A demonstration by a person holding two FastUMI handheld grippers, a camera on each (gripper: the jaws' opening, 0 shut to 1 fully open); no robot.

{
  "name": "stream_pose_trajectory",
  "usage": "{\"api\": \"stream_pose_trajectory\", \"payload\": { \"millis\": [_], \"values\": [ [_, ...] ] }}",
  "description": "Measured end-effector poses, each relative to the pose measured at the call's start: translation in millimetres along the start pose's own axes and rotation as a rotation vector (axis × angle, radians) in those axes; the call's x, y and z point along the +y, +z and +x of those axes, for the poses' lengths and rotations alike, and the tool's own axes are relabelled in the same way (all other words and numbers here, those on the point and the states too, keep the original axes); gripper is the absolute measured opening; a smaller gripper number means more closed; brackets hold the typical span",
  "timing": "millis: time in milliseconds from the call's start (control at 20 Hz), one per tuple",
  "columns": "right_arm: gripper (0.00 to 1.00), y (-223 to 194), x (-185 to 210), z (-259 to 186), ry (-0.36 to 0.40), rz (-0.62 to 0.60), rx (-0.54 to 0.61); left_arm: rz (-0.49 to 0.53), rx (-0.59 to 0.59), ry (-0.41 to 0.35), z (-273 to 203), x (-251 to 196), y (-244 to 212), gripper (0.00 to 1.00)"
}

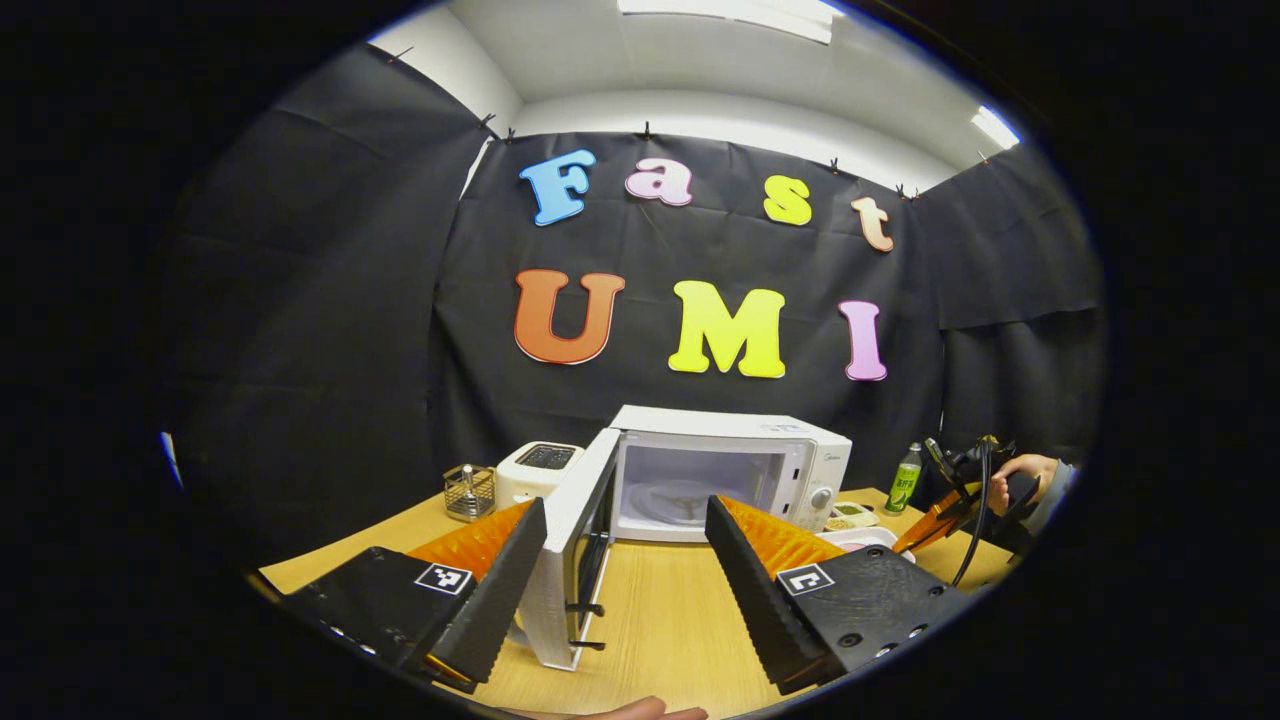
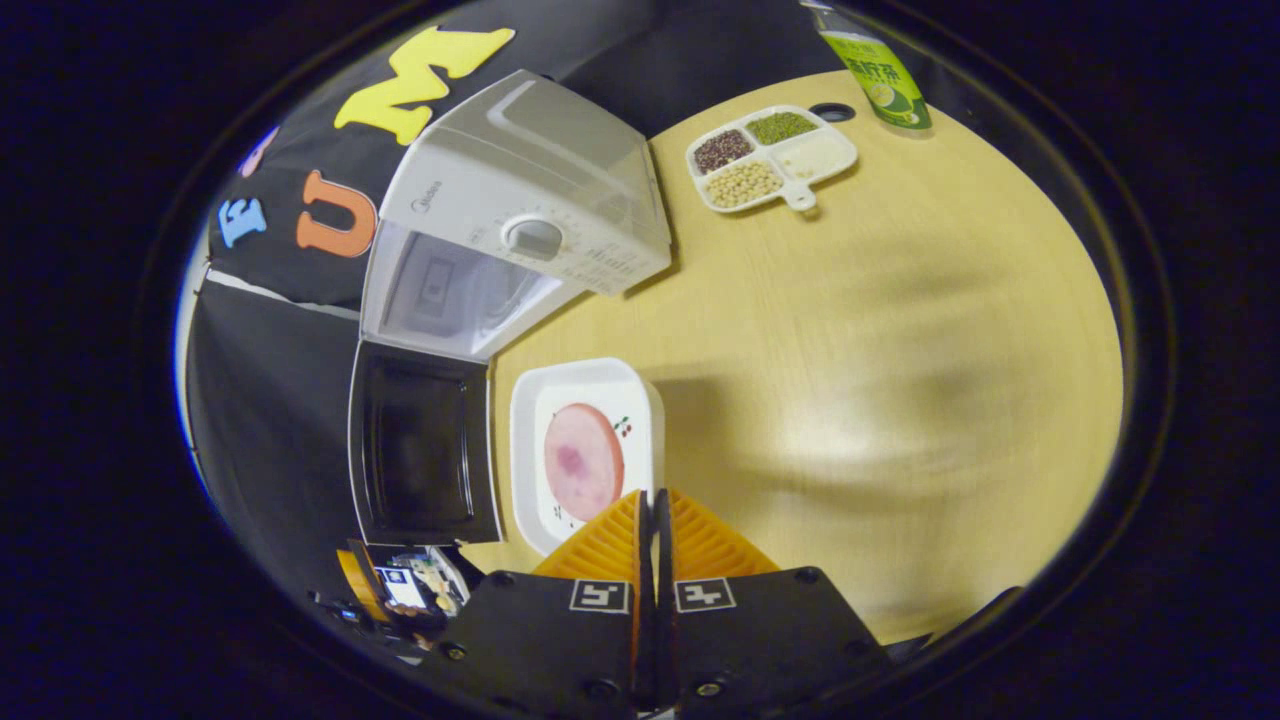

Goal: Open the microwave oven with the left hand, put the food in, and close the microwave oven.

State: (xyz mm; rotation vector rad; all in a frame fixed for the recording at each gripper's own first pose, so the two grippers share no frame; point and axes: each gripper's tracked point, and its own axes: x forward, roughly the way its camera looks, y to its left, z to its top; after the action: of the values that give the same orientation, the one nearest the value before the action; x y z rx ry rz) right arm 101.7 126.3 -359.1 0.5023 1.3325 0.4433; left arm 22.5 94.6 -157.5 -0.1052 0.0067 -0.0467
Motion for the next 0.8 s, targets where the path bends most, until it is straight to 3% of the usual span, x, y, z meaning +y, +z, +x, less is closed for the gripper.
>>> {"api": "stream_pose_trajectory", "payload": {
  "millis": [100, 200, 300, 650, 800],
  "values": [
    [0.04, -8, 26, 20, 0.000, 0.005, -0.005, -0.003, -0.001, -0.008, -4, 6, -3, 0.95],
    [0.00, -13, 56, 42, 0.038, 0.069, -0.013, -0.018, 0.008, -0.016, -8, 13, -10, 0.95],
    [0.03, -11, 82, 61, 0.071, 0.144, -0.057, -0.034, 0.016, -0.013, -10, 22, -16, 0.95],
    [0.00, 9, 136, 127, 0.107, 0.349, -0.250, -0.010, -0.009, 0.051, -27, 67, -14, 0.95],
    [0.04, 30, 152, 139, 0.146, 0.444, -0.420, 0.010, -0.016, 0.052, -28, 72, -19, 0.95]
  ]
}}
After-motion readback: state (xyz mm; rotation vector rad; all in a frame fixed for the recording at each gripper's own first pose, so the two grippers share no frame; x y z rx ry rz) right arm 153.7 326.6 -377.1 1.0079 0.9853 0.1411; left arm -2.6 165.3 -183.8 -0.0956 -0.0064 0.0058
